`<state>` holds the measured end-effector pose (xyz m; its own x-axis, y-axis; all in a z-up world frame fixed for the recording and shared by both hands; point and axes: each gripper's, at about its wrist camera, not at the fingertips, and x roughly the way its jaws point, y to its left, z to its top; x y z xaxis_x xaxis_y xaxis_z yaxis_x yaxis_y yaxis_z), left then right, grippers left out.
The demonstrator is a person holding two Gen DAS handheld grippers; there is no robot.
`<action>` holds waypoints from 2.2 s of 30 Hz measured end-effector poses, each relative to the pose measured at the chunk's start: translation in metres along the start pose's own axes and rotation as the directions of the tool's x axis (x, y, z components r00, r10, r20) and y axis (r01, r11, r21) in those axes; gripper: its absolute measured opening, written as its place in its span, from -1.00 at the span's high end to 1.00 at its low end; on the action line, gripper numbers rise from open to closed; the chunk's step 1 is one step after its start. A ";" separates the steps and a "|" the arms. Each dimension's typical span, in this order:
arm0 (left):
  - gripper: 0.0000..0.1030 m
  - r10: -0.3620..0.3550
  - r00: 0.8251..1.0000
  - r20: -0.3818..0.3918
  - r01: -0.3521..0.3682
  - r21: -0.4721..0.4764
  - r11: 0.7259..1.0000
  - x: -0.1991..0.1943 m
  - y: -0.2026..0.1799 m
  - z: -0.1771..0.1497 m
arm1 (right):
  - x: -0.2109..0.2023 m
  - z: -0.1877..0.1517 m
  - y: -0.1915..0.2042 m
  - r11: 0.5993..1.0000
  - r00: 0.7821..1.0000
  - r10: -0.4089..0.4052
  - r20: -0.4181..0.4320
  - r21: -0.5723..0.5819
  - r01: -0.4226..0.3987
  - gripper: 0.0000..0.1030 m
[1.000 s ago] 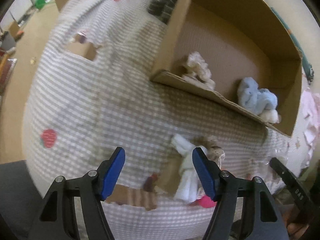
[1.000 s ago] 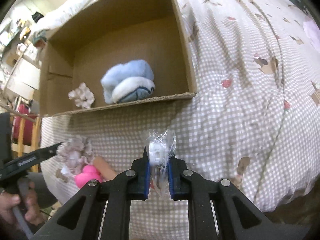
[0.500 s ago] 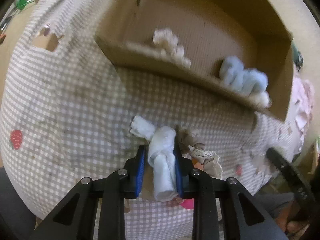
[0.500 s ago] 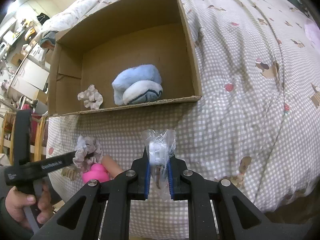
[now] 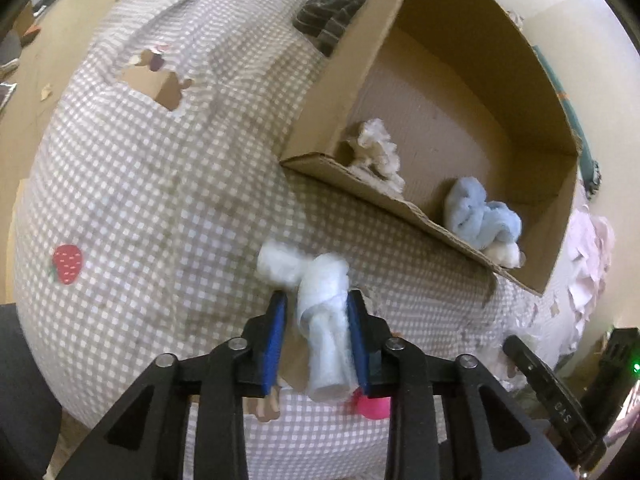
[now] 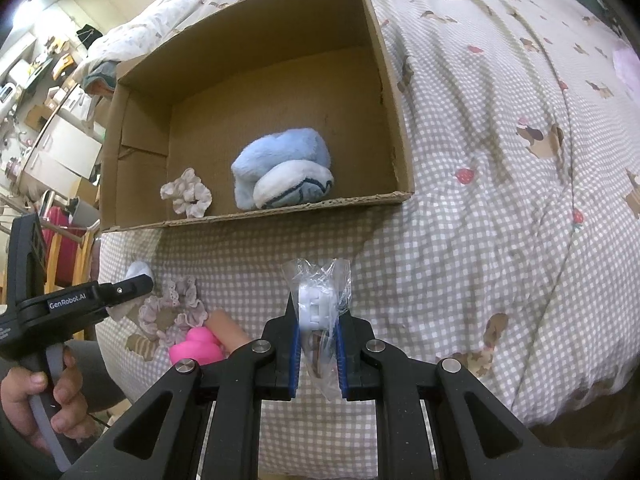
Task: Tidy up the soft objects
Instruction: 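Carry the white cloth with the left tool while the right tool carries the plastic bag over the box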
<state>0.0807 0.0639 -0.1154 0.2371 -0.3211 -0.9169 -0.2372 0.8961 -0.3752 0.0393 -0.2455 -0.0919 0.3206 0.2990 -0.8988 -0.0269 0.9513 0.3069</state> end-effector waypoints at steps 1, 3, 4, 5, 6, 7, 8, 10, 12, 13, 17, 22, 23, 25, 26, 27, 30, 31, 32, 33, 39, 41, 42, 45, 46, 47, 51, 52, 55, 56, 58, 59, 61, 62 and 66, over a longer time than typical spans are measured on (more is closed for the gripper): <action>0.46 0.015 1.000 0.004 -0.015 0.003 1.000 0.004 0.002 -0.004 | 0.000 0.000 0.000 1.000 1.000 -0.001 0.000 -0.002 0.001 0.69; 0.39 0.051 0.999 0.009 -0.051 0.005 0.999 0.005 0.012 0.000 | -0.001 -0.002 0.001 1.000 1.000 -0.001 -0.001 -0.008 0.001 0.69; 0.35 0.079 0.997 0.013 -0.079 0.006 0.997 0.007 0.015 0.001 | -0.001 -0.002 0.002 1.000 1.000 0.000 -0.002 -0.011 0.000 0.69; 0.32 0.093 0.996 0.016 -0.093 0.005 0.996 0.005 0.012 0.006 | 0.000 -0.002 0.003 1.000 1.000 0.000 -0.003 -0.014 0.000 0.69; 0.32 0.099 0.995 0.017 -0.099 0.005 0.995 0.007 0.014 0.008 | 0.000 -0.003 0.004 1.000 1.000 -0.001 -0.004 -0.016 0.001 0.69; 0.32 0.097 0.995 0.014 -0.097 0.005 0.995 0.009 0.014 0.008 | 0.001 -0.003 0.005 1.000 1.000 -0.001 -0.005 -0.019 0.001 0.69; 0.34 0.090 0.996 0.002 -0.090 0.010 0.996 0.011 0.015 0.009 | 0.001 -0.003 0.006 1.000 1.000 0.000 -0.007 -0.022 0.000 0.69; 0.64 0.079 0.997 0.001 -0.079 0.036 0.996 0.010 0.011 0.008 | 0.002 -0.003 0.007 1.000 1.000 0.001 -0.007 -0.025 -0.001 0.69; 0.65 0.092 0.996 0.022 -0.093 0.069 0.993 0.008 0.003 0.005 | 0.002 -0.003 0.007 1.000 1.000 0.004 -0.005 -0.025 -0.004 0.69; 0.65 0.094 0.995 0.042 -0.097 0.080 0.992 0.003 0.000 0.005 | 0.002 -0.003 0.007 1.000 1.000 0.005 -0.004 -0.024 -0.005 0.69; 0.66 0.093 0.983 0.156 -0.106 0.076 0.991 -0.031 0.000 0.006 | -0.001 -0.003 0.005 1.000 1.000 0.016 0.006 -0.016 -0.016 0.69; 0.66 0.104 0.962 0.254 -0.142 0.136 0.980 -0.071 -0.010 -0.006 | -0.017 -0.002 0.007 0.998 0.997 0.057 0.056 -0.030 -0.055 0.69; 0.66 0.106 0.958 0.267 -0.149 0.149 0.978 -0.072 -0.013 -0.013 | -0.021 -0.001 0.009 0.997 0.996 0.065 0.069 -0.038 -0.063 0.69; 0.66 0.111 0.949 0.295 -0.170 0.185 0.968 -0.083 -0.023 -0.017 | -0.029 -0.001 0.013 0.996 0.993 0.079 0.087 -0.055 -0.075 0.69; 0.67 0.107 0.947 0.303 -0.171 0.197 0.965 -0.087 -0.026 -0.019 | -0.033 -0.002 0.014 0.995 0.992 0.083 0.095 -0.064 -0.077 0.69; 0.67 0.097 0.946 0.309 -0.168 0.210 0.963 -0.091 -0.032 -0.019 | -0.038 -0.002 0.016 0.994 0.991 0.089 0.102 -0.070 -0.082 0.69; 0.68 0.066 0.941 0.331 -0.150 0.236 0.960 -0.108 -0.048 -0.019 | -0.054 0.000 0.019 0.991 0.985 0.120 0.128 -0.082 -0.110 0.69; 0.68 0.055 0.938 0.343 -0.146 0.247 0.958 -0.114 -0.053 -0.018 | -0.062 0.001 0.019 0.989 0.982 0.126 0.144 -0.090 -0.114 0.69; 0.68 0.047 0.936 0.350 -0.143 0.253 0.957 -0.114 -0.054 -0.013 | -0.071 0.003 0.020 0.988 0.978 0.134 0.161 -0.097 -0.119 0.69; 0.68 0.034 0.933 0.359 -0.135 0.261 0.956 -0.120 -0.059 -0.011 | -0.079 0.005 0.019 0.987 0.974 0.142 0.176 -0.104 -0.125 0.69; 0.68 -0.016 0.915 0.404 -0.118 0.306 0.945 -0.145 -0.078 0.010 | -0.119 0.025 0.020 0.979 0.949 0.181 0.259 -0.140 -0.148 0.69; 0.68 -0.031 0.910 0.413 -0.113 0.320 0.941 -0.151 -0.085 0.019 | -0.127 0.033 0.025 0.977 0.941 0.185 0.285 -0.152 -0.146 0.69; 0.68 -0.036 0.908 0.418 -0.113 0.327 0.938 -0.153 -0.088 0.021 | -0.132 0.039 0.026 0.976 0.935 0.190 0.300 -0.162 -0.146 0.69; 0.68 -0.047 0.894 0.446 -0.133 0.363 0.922 -0.158 -0.103 0.031 | -0.136 0.053 0.032 0.974 0.922 0.186 0.340 -0.190 -0.126 0.69; 0.68 -0.048 0.887 0.459 -0.145 0.375 0.915 -0.159 -0.107 0.033 | -0.137 0.057 0.032 0.974 0.919 0.184 0.349 -0.192 -0.122 0.69; 0.68 -0.047 0.881 0.470 -0.157 0.386 0.909 -0.159 -0.111 0.034 | -0.136 0.061 0.031 0.974 0.916 0.186 0.355 -0.188 -0.125 0.69; 0.68 -0.039 0.870 0.491 -0.197 0.420 0.886 -0.144 -0.122 0.042 | -0.120 0.072 0.029 0.977 0.912 0.179 0.370 -0.175 -0.121 0.69; 0.68 -0.034 0.871 0.491 -0.205 0.424 0.882 -0.137 -0.123 0.044 | -0.114 0.072 0.027 0.978 0.912 0.173 0.371 -0.171 -0.115 0.69; 0.68 -0.026 0.886 0.464 -0.198 0.428 0.882 -0.111 -0.117 0.049 | -0.090 0.071 0.019 0.984 0.923 0.156 0.352 -0.142 -0.112 0.69; 0.68 -0.026 0.896 0.443 -0.183 0.424 0.887 -0.103 -0.115 0.050 | -0.079 0.070 0.015 0.986 0.931 0.144 0.335 -0.127 -0.107 0.69; 0.68 -0.023 0.913 0.408 -0.161 0.410 0.898 -0.087 -0.111 0.055 | -0.060 0.070 0.010 0.993 0.952 0.100 0.288 -0.094 -0.076 0.69; 0.68 -0.010 0.912 0.410 -0.173 0.407 0.897 -0.081 -0.110 0.056 | -0.054 0.072 0.009 0.994 0.959 0.090 0.269 -0.087 -0.069 0.69; 0.68 0.009 0.901 0.434 -0.218 0.435 0.874 -0.072 -0.116 0.054 | -0.043 0.074 0.009 0.994 0.967 0.071 0.243 -0.093 -0.049 0.69; 0.68 0.011 0.900 0.436 -0.227 0.447 0.866 -0.069 -0.117 0.053 | -0.038 0.075 0.008 0.995 0.971 0.061 0.232 -0.096 -0.040 0.69; 0.68 0.000 0.905 0.426 -0.219 0.463 0.859 -0.059 -0.117 0.052 | -0.025 0.074 0.006 0.995 0.979 0.053 0.198 -0.091 -0.036 0.69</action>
<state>0.1437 -0.0065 -0.0104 0.6159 -0.1595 -0.7715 0.1810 0.9817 -0.0585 0.1014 -0.2527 -0.0440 0.4996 0.3288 -0.8014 -0.1244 0.9428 0.3092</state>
